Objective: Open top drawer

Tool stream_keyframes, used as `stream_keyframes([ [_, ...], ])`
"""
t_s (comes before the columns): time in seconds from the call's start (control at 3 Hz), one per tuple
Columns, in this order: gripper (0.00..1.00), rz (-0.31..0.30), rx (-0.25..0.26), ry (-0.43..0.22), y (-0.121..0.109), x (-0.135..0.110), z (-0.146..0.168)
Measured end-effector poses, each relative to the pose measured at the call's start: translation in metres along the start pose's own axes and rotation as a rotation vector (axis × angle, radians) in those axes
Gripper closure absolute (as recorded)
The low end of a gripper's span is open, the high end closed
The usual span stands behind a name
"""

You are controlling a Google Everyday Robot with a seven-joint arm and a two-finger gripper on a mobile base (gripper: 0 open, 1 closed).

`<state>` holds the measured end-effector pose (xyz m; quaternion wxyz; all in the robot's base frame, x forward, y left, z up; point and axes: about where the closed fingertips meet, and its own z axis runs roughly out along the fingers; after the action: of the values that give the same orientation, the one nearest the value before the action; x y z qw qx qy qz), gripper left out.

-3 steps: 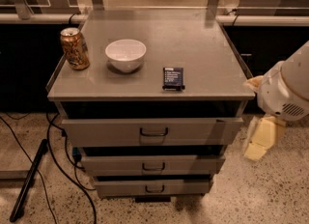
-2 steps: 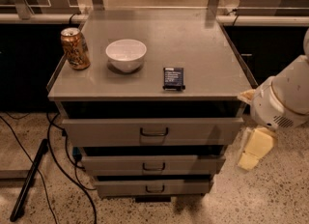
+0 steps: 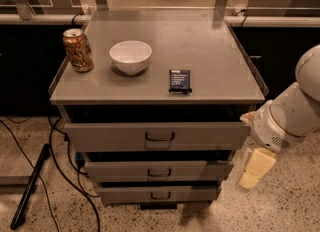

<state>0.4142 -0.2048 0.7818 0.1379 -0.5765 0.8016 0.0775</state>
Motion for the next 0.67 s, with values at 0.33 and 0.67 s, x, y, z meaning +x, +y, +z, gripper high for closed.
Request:
stream_keyframes([
  [0.33, 0.00, -0.001, 0.024, -0.061, -0.004, 0.009, 0.030],
  [0.67, 0.00, -0.014, 0.063, -0.118, -0.014, 0.009, 0.047],
])
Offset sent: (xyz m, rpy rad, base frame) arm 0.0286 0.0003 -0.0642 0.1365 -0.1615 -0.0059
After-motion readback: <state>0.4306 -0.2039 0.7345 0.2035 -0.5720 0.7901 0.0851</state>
